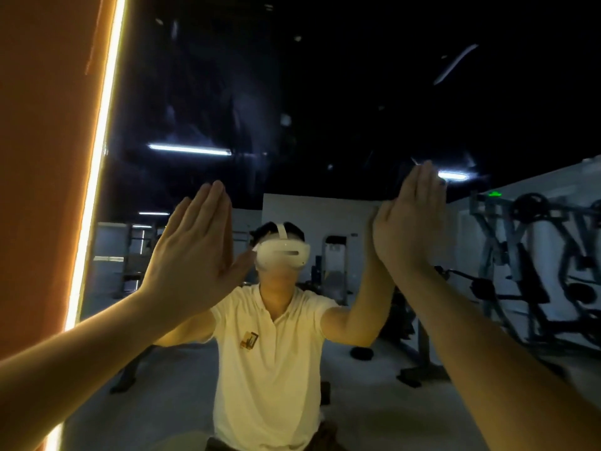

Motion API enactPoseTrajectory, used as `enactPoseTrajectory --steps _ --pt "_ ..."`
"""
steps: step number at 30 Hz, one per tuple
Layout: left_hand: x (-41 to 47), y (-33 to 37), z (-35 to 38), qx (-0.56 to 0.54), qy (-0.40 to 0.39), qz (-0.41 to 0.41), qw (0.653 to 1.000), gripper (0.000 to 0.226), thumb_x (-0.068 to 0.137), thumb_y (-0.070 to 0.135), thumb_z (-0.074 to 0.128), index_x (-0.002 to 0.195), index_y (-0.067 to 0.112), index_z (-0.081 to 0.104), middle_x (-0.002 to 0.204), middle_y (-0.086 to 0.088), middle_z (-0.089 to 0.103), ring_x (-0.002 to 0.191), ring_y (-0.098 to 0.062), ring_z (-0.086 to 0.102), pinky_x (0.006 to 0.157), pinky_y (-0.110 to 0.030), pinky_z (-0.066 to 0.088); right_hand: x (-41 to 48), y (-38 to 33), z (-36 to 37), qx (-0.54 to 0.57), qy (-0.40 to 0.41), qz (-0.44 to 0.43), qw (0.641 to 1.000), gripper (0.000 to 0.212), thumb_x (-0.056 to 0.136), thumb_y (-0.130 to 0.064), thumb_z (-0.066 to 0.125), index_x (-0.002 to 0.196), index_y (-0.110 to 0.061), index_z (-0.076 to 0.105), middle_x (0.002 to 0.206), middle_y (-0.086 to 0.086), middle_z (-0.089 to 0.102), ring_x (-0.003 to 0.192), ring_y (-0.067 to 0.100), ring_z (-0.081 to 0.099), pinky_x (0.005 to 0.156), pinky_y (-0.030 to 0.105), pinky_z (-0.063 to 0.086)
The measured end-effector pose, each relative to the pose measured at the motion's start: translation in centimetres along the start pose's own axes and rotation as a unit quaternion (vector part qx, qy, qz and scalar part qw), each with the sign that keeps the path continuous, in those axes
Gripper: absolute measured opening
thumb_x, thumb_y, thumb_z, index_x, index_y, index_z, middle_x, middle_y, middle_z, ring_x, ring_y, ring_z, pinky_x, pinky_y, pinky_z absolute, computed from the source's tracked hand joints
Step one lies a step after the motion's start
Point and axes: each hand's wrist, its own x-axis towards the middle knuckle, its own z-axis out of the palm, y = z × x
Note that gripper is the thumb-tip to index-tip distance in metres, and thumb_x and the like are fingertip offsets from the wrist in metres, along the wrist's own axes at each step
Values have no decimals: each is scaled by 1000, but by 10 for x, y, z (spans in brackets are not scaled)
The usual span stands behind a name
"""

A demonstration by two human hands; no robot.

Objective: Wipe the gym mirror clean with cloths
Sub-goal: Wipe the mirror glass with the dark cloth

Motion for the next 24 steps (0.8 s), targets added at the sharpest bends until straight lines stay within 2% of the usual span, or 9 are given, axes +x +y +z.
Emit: enactPoseTrajectory --steps 3,5,7,10,13,15,19,22,24 --pt "5 -5 -12 -54 27 20 998 75 97 49 40 152 -3 42 163 -18 37 153 -28 30 126 -39 22 5 -67 11 16 31 -35 999 72 97 -32 15 160 1 16 169 22 12 158 35 8 128 51 11" --pt "17 -12 -27 -139 85 23 986 52 93 26 50 135 -3 55 143 -20 55 135 -27 47 118 -17 22 -11 -116 19 28 21 -134 990 70 97 -29 25 161 -1 16 169 22 11 158 35 6 128 51 9" --pt "29 -17 -41 -191 141 -10 971 46 92 12 56 137 -2 55 141 -19 57 131 -27 48 114 -7 19 -31 -152 24 50 -14 -279 959 65 102 -27 36 160 -2 21 169 20 16 158 33 9 128 50 8" --pt "50 -17 -46 -222 152 -81 960 48 100 15 45 146 2 52 153 -15 50 143 -24 41 120 -24 27 -33 -148 21 22 -39 -451 891 63 105 -30 38 160 -4 24 169 16 19 158 27 11 129 44 1" --pt "65 -14 -38 -192 115 -89 971 41 102 20 46 134 -2 58 147 -22 52 139 -33 46 118 -47 37 0 -92 13 -2 -33 -375 926 73 96 -26 54 159 -4 25 168 17 21 157 28 14 127 39 -5" --pt "71 -12 -29 -127 60 -89 986 56 94 36 40 134 0 55 148 -18 49 142 -36 43 116 -52 38 28 -38 5 -20 2 -241 970 74 96 -21 53 159 -1 23 168 19 19 156 31 16 129 48 9" --pt "68 -19 -7 3 30 -43 999 88 87 49 41 155 -6 33 169 -20 21 160 -30 11 127 -49 24 59 11 -5 -24 9 -36 999 74 96 -33 10 158 6 18 167 25 17 156 36 14 127 52 14" --pt "71 -31 6 40 31 -34 998 90 87 49 45 161 1 25 172 -12 13 161 -24 4 127 -47 21 62 -39 3 2 29 -58 998 71 98 -32 14 159 3 17 168 23 14 157 35 10 128 50 11" --pt "84 -59 38 -24 24 -46 998 88 87 45 53 163 13 22 174 1 6 161 -19 4 127 -48 21 58 -87 11 25 44 -129 990 70 99 -33 22 161 -1 17 169 21 11 158 34 7 129 49 6"
